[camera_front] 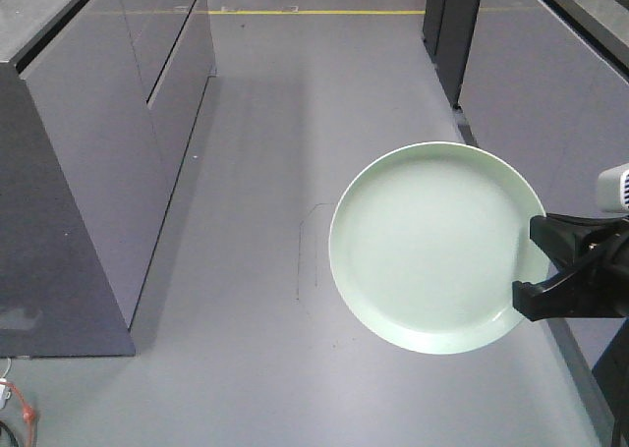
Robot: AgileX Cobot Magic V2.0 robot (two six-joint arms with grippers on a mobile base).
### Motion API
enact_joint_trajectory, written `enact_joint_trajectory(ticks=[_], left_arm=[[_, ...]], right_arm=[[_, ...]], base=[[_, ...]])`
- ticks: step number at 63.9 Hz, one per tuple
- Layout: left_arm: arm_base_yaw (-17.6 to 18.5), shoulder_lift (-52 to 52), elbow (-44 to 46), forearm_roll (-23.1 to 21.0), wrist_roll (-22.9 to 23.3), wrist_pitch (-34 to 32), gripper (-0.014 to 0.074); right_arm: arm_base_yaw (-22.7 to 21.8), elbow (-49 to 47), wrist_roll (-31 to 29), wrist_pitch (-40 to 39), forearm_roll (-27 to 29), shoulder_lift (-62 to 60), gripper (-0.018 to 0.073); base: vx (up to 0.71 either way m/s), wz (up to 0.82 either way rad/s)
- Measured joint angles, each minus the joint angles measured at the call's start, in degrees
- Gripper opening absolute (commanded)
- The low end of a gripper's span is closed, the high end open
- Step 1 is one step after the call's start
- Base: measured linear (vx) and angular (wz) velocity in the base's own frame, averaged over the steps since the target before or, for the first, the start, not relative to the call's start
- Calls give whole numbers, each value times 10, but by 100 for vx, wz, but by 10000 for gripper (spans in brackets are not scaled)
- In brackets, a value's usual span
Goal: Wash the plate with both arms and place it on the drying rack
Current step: 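Hold the plate raised in the right gripper while driving down the aisle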
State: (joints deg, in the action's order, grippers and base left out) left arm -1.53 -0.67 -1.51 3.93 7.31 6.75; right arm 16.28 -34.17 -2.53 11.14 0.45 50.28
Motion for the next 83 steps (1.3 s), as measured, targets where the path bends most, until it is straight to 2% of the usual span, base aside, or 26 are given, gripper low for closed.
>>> enact_joint_trajectory(ticks=[83], left_arm=[[0, 0, 0, 0, 0, 0, -6]], right_arm=[[0, 0, 0, 0, 0, 0, -9]], base=[[10, 0]])
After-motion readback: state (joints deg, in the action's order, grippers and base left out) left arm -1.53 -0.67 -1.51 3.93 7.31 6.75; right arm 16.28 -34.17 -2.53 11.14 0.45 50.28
